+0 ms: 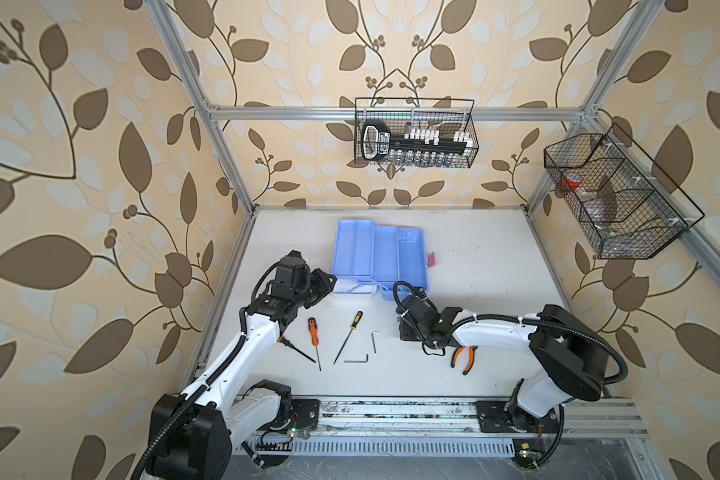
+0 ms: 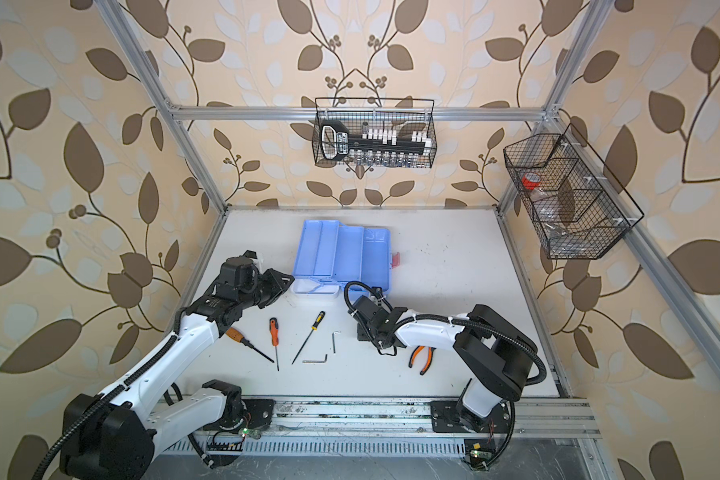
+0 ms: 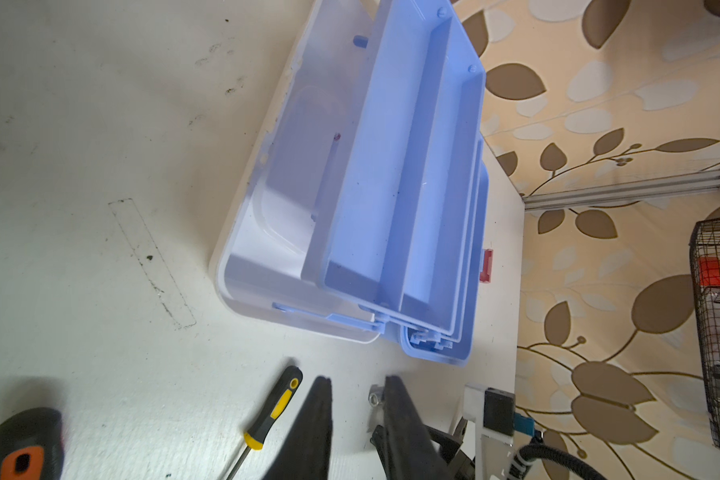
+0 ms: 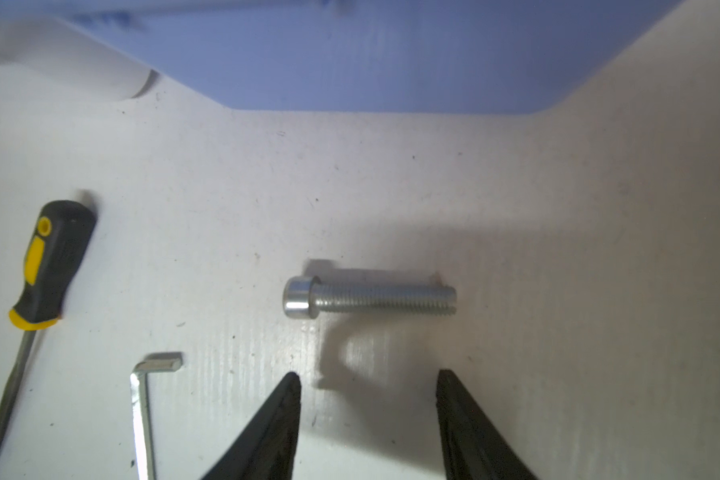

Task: Pack the tool kit
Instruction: 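Move right gripper over the silver bolt while left gripper approaches the yellow screwdriver, then lower right gripper onto the orange-handled pliers and close on them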

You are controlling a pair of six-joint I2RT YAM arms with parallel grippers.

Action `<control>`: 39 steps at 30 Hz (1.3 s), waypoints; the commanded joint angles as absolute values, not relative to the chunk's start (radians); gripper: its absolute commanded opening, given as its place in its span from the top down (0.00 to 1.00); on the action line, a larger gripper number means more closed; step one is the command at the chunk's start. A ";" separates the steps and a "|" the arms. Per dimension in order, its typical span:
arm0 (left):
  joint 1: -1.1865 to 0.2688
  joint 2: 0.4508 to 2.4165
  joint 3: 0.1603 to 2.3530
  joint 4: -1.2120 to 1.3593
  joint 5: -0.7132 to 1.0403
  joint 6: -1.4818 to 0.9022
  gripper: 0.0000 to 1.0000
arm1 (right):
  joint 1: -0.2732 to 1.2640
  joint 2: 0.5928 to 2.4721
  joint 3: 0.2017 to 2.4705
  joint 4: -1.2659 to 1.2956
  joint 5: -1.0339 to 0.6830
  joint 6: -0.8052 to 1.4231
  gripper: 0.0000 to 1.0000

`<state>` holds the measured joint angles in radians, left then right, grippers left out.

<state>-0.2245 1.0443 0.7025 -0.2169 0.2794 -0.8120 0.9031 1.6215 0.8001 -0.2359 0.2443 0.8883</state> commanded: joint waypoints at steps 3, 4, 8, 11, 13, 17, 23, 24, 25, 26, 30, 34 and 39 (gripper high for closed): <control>-0.299 1.004 0.706 -0.221 0.274 -0.774 0.83 | 0.883 1.561 0.761 -0.288 0.258 0.859 0.46; -0.314 1.001 0.706 -0.226 0.269 -0.772 0.84 | 0.878 1.543 0.753 -0.284 0.255 0.857 0.46; -0.382 0.988 0.690 -0.222 0.238 -0.768 0.83 | 0.865 1.429 0.706 -0.315 0.282 0.867 0.47; -0.444 1.006 0.695 -0.204 0.221 -0.773 0.83 | 0.864 1.290 0.654 -0.399 0.329 0.894 0.46; -0.493 1.030 0.706 -0.187 0.208 -0.778 0.82 | 0.853 1.185 0.614 -0.464 0.353 0.899 0.43; -0.590 1.104 0.756 -0.174 0.181 -0.766 0.79 | 0.807 0.958 0.529 -0.625 0.395 0.948 0.34; -0.676 1.177 0.821 -0.179 0.172 -0.746 0.74 | 0.668 0.708 0.403 -0.716 0.332 0.999 0.27; -0.687 1.182 0.829 -0.185 0.171 -0.744 0.74 | 0.638 0.694 0.384 -0.707 0.309 0.993 0.30; -0.694 1.184 0.834 -0.189 0.169 -0.741 0.74 | 0.608 0.688 0.368 -0.694 0.284 0.982 0.33; -0.698 1.184 0.838 -0.192 0.169 -0.739 0.74 | 0.587 0.690 0.355 -0.681 0.264 0.974 0.36; -0.706 1.177 0.847 -0.209 0.152 -0.735 0.74 | 0.558 0.735 0.349 -0.650 0.232 0.945 0.49; -0.706 1.175 0.869 -0.231 0.140 -0.726 0.74 | 0.558 0.769 0.368 -0.676 0.232 0.936 0.52; -0.706 1.169 0.889 -0.256 0.136 -0.725 0.74 | 0.555 0.781 0.370 -0.670 0.221 0.924 0.67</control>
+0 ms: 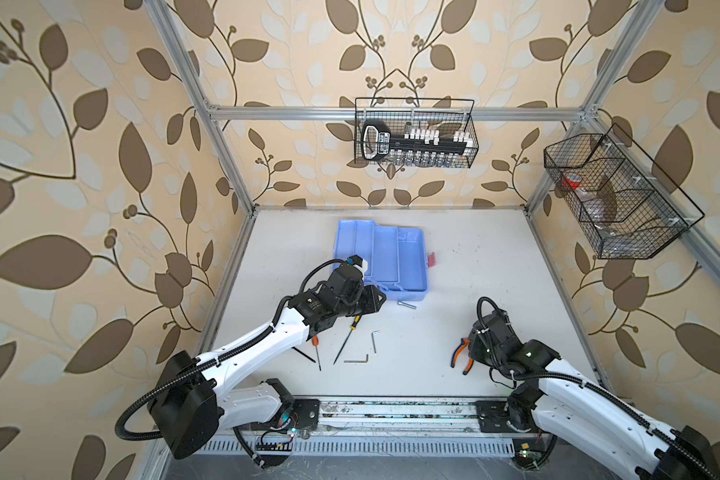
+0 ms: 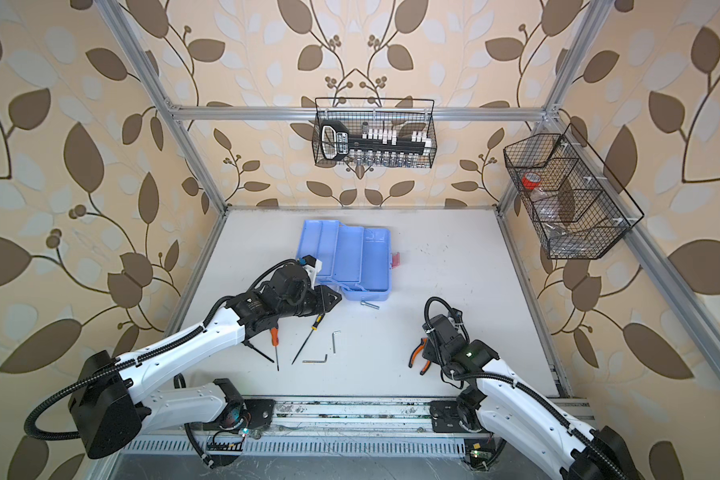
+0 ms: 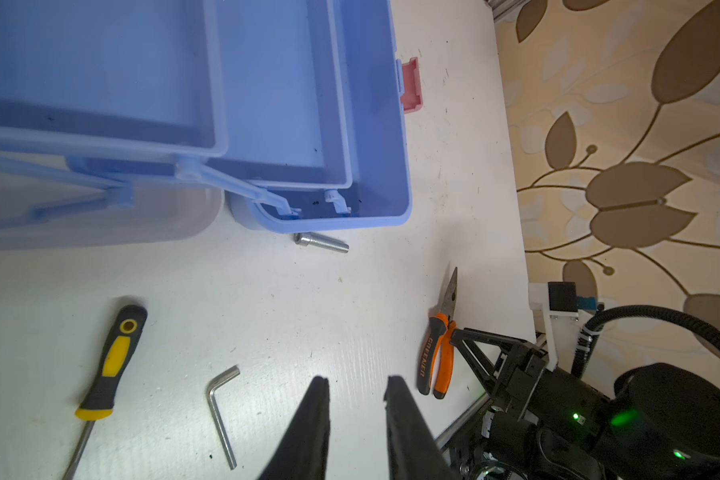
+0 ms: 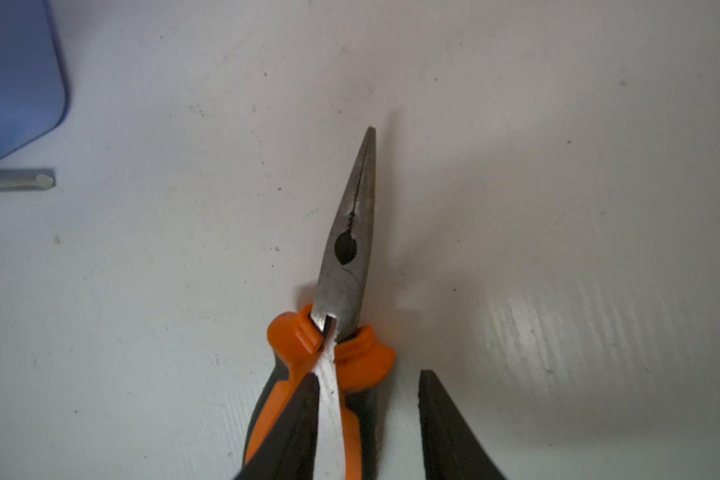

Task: Pack the tool kit
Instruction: 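Lower right gripper onto the orange-handled pliers and close on them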

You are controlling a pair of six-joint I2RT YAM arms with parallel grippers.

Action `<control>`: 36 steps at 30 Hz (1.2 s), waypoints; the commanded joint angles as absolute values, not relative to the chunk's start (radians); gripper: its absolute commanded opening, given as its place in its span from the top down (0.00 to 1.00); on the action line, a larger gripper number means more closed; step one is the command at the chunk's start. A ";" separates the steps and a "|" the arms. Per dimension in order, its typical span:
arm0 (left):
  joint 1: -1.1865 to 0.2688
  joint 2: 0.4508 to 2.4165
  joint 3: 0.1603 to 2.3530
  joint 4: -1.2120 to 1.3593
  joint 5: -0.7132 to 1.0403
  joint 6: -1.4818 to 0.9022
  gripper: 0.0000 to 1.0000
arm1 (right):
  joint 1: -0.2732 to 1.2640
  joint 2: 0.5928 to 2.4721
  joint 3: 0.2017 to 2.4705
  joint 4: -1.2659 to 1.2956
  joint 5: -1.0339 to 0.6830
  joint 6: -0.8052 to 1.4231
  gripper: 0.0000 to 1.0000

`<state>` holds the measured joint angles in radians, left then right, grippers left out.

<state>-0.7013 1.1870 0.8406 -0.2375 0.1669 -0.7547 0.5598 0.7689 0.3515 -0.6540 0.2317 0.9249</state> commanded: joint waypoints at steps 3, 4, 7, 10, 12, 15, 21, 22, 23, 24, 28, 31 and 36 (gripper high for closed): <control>-0.707 1.160 0.907 -0.288 0.124 -0.714 0.74 | 0.555 0.837 0.389 -0.655 0.207 0.910 0.70; -0.706 1.154 0.913 -0.299 0.113 -0.708 0.74 | 0.557 0.858 0.393 -0.640 0.198 0.903 0.70; -0.704 1.134 0.927 -0.343 0.053 -0.712 0.73 | 0.557 0.921 0.408 -0.605 0.184 0.895 0.70; -0.704 1.115 0.943 -0.382 0.014 -0.703 0.72 | 0.556 0.952 0.401 -0.562 0.184 0.882 0.77; -0.703 1.096 0.954 -0.415 -0.007 -0.694 0.73 | 0.544 0.966 0.400 -0.545 0.201 0.849 0.80; -0.702 1.042 0.933 -0.451 -0.085 -0.695 0.71 | 0.492 1.009 0.402 -0.520 0.186 0.788 0.86; -0.677 0.959 0.874 -0.487 -0.183 -0.708 0.67 | 0.454 1.122 0.442 -0.463 0.152 0.721 1.00; -0.669 0.955 0.861 -0.485 -0.192 -0.713 0.66 | 0.452 1.136 0.456 -0.455 0.153 0.713 1.00; -0.656 0.954 0.851 -0.487 -0.191 -0.719 0.66 | 0.451 1.149 0.475 -0.448 0.148 0.704 1.00; -0.640 0.957 0.845 -0.491 -0.175 -0.722 0.66 | 0.451 1.160 0.495 -0.441 0.142 0.694 1.00; -0.544 0.977 0.820 -0.486 -0.085 -0.736 0.64 | 0.451 1.209 0.599 -0.451 0.156 0.618 1.00; -0.465 0.985 0.781 -0.443 0.006 -0.755 0.64 | 0.454 1.259 0.691 -0.460 0.153 0.522 1.00; -0.427 1.015 0.767 -0.421 0.034 -0.759 0.65 | 0.454 1.354 0.813 -0.468 0.155 0.428 1.00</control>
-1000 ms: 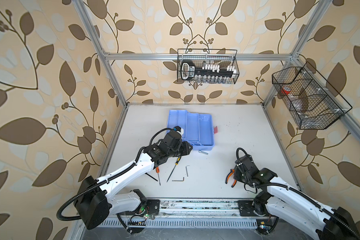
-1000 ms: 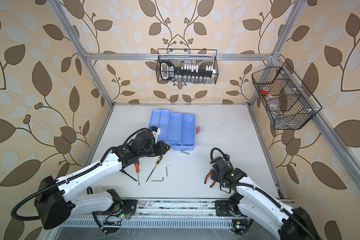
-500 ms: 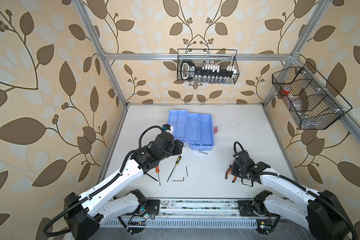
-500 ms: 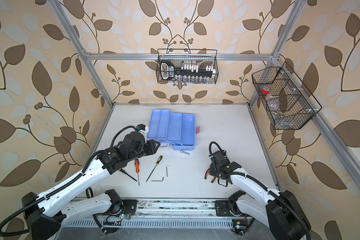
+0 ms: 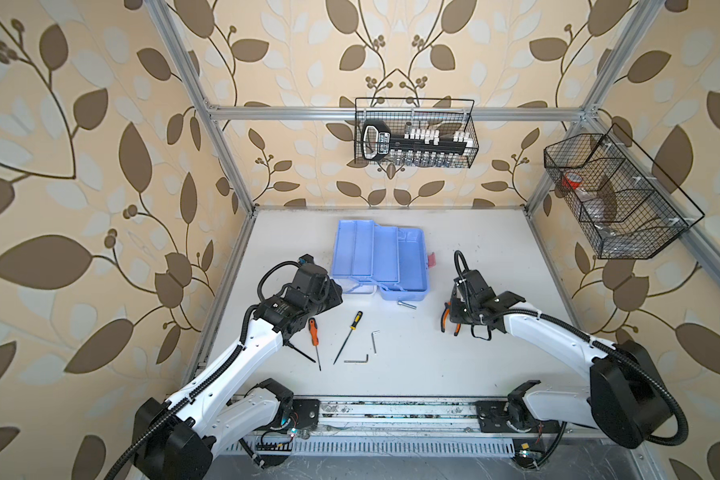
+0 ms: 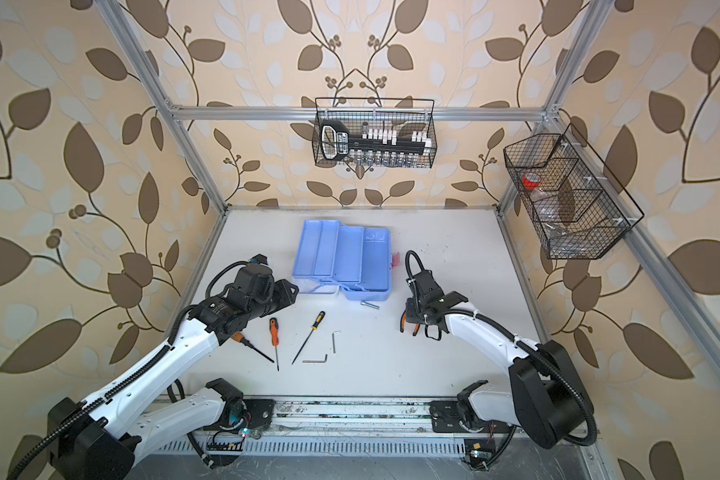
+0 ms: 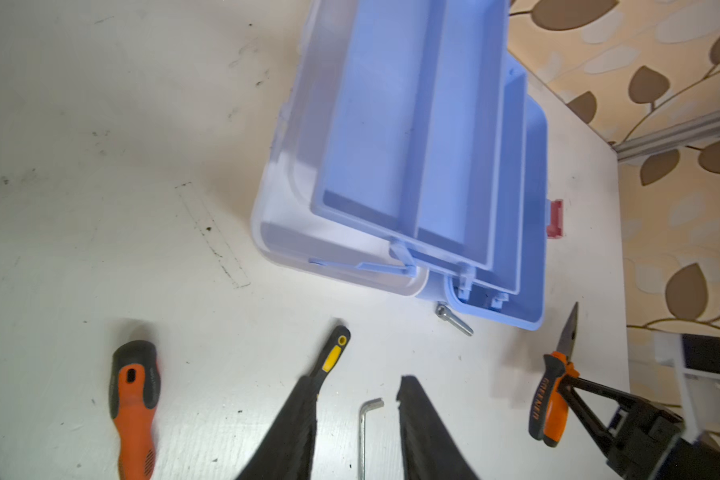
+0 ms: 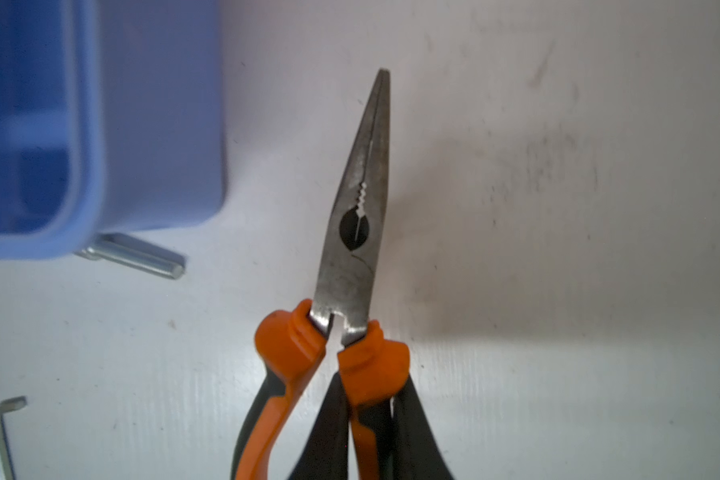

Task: Pack the tool kit
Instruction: 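Lower right gripper onto the orange-handled pliers and close on them, then carry the pliers with right gripper into the box's bottom compartment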

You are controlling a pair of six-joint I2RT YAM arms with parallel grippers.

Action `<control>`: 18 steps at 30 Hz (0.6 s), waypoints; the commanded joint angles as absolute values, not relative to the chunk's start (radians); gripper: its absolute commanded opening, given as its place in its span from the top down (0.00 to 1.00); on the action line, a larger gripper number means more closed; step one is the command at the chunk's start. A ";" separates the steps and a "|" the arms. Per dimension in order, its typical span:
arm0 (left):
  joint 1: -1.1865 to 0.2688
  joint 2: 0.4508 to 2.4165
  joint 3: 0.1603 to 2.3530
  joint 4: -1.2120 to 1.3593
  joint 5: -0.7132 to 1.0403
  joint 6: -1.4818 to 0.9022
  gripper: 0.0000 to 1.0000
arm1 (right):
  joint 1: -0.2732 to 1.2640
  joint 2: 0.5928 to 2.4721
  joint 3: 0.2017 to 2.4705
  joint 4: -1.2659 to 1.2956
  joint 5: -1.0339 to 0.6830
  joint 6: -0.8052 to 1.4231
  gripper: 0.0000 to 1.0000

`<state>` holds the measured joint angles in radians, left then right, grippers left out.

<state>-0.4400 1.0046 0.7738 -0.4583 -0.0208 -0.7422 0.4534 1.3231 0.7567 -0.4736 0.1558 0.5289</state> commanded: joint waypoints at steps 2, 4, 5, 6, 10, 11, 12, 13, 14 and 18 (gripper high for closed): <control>-0.417 1.022 0.758 -0.413 0.045 -0.775 0.66 | 0.455 1.382 0.850 -0.460 0.150 0.413 1.00; -0.399 1.025 0.741 -0.386 0.069 -0.796 0.67 | 0.457 1.402 0.896 -0.455 0.145 0.396 1.00; -0.393 1.024 0.738 -0.382 0.072 -0.803 0.67 | 0.456 1.410 0.919 -0.458 0.146 0.385 1.00; -0.385 1.021 0.735 -0.380 0.075 -0.807 0.67 | 0.459 1.422 0.954 -0.471 0.154 0.378 1.00; -0.363 1.009 0.734 -0.370 0.079 -0.813 0.66 | 0.468 1.477 1.097 -0.486 0.181 0.336 1.00; -0.360 1.011 0.735 -0.368 0.082 -0.816 0.66 | 0.472 1.502 1.138 -0.493 0.183 0.328 1.00; -0.358 1.014 0.736 -0.366 0.088 -0.820 0.66 | 0.480 1.538 1.193 -0.508 0.196 0.323 1.00; -0.355 1.017 0.738 -0.363 0.094 -0.822 0.65 | 0.489 1.577 1.251 -0.529 0.221 0.315 1.00; -0.354 1.021 0.740 -0.362 0.098 -0.825 0.65 | 0.500 1.615 1.307 -0.543 0.243 0.307 1.00; -0.350 1.038 0.755 -0.371 0.106 -0.829 0.64 | 0.528 1.802 1.527 -0.681 0.402 0.302 1.00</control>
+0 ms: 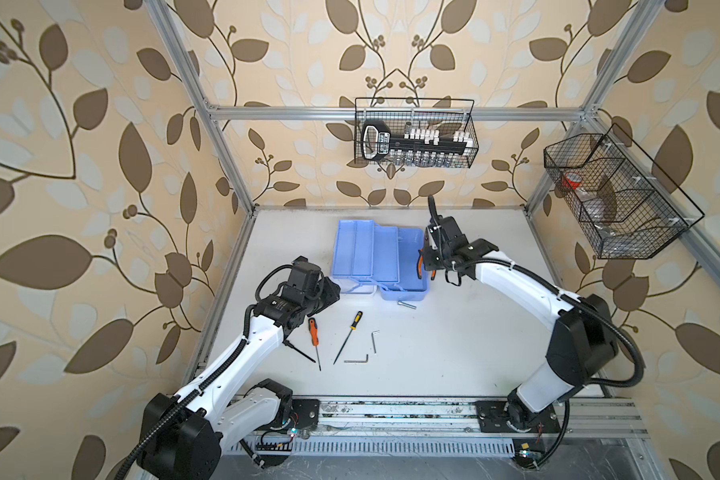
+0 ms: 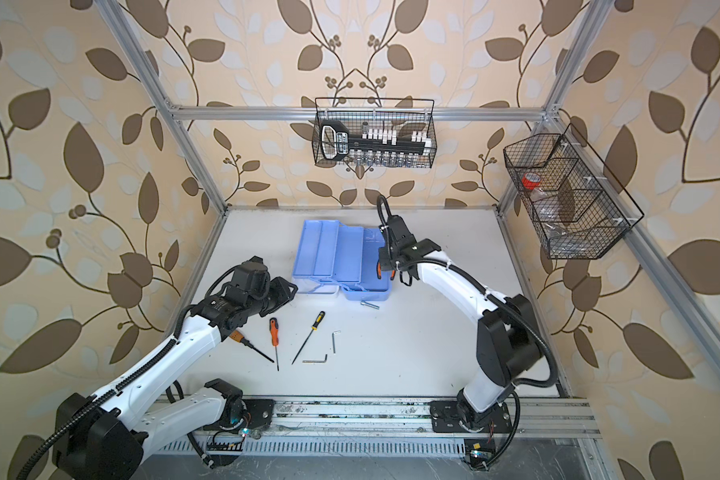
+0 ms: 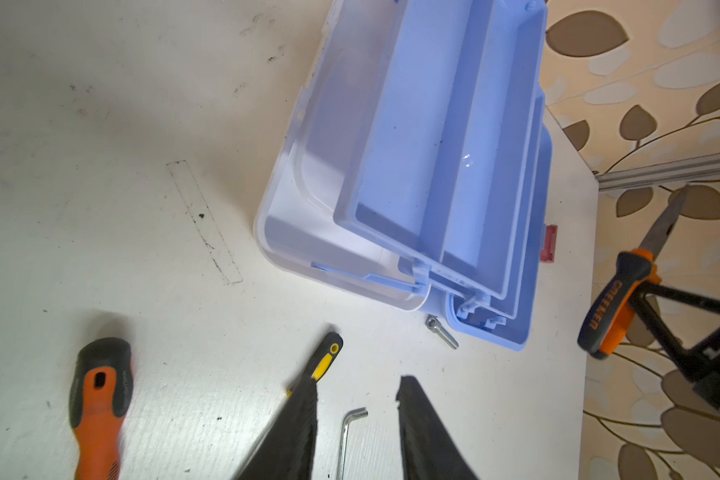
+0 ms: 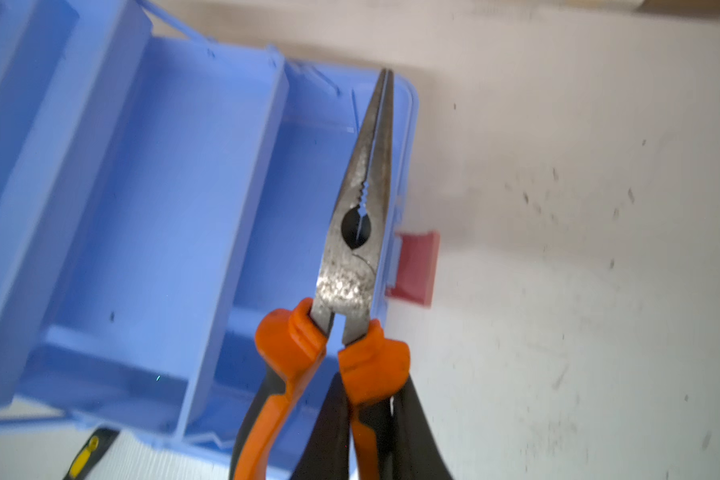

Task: Pack the tool kit
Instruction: 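Carry the pliers with right gripper into the box's bottom compartment, then open right gripper to release the pliers and lift out of the box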

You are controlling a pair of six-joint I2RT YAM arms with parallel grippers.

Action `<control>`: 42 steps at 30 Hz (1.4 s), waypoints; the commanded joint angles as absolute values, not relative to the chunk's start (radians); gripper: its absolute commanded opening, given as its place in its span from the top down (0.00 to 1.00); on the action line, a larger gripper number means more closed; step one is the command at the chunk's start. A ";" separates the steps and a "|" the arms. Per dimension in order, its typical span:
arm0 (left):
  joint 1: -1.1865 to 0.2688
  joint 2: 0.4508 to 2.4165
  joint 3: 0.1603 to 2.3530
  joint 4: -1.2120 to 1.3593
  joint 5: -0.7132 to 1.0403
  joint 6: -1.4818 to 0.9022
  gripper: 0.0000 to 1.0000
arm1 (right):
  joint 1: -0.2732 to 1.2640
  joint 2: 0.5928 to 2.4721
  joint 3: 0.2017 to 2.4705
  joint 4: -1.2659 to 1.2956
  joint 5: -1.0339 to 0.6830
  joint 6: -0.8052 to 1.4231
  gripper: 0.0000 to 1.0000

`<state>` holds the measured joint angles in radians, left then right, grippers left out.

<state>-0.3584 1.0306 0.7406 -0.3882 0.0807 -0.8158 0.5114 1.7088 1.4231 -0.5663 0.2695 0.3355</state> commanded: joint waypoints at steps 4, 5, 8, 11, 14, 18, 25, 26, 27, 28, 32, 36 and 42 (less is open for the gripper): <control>-0.350 1.024 0.762 -0.389 0.099 -0.830 0.62 | 0.519 1.914 1.638 -0.715 0.413 0.312 1.00; -0.350 1.018 0.765 -0.397 0.093 -0.829 0.61 | 0.516 1.923 1.641 -0.704 0.404 0.316 1.00; -0.349 0.994 0.776 -0.426 0.080 -0.821 0.60 | 0.510 1.955 1.649 -0.680 0.376 0.328 1.00; -0.349 0.962 0.779 -0.439 0.068 -0.812 0.59 | 0.519 1.985 1.651 -0.666 0.354 0.332 1.00; -0.350 0.941 0.775 -0.451 0.055 -0.810 0.57 | 0.539 2.014 1.655 -0.648 0.338 0.339 1.00; -0.350 0.939 0.774 -0.472 0.059 -0.810 0.57 | 0.563 2.062 1.676 -0.641 0.323 0.353 1.00; -0.348 0.941 0.770 -0.482 0.057 -0.803 0.57 | 0.553 2.117 1.673 -0.603 0.252 0.379 1.00; -0.348 0.942 0.775 -0.486 0.056 -0.799 0.57 | 0.549 2.119 1.666 -0.594 0.242 0.382 1.00; -0.348 0.942 0.778 -0.490 0.055 -0.796 0.57 | 0.543 2.119 1.653 -0.580 0.228 0.385 1.00; -0.348 0.941 0.781 -0.493 0.052 -0.795 0.57 | 0.538 2.119 1.639 -0.562 0.213 0.390 1.00; -0.348 0.943 0.784 -0.496 0.045 -0.798 0.54 | 0.522 2.113 1.579 -0.479 0.136 0.405 0.95; -0.348 0.950 0.789 -0.501 0.033 -0.795 0.54 | 0.512 2.107 1.528 -0.407 0.098 0.423 0.91; -0.348 0.957 0.782 -0.489 0.025 -0.804 0.53 | 0.504 2.108 1.510 -0.386 0.072 0.421 0.84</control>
<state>-0.3584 0.9531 0.7429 -0.4942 0.0582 -0.8116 0.5079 2.1166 1.5242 -0.4480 0.1040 0.4118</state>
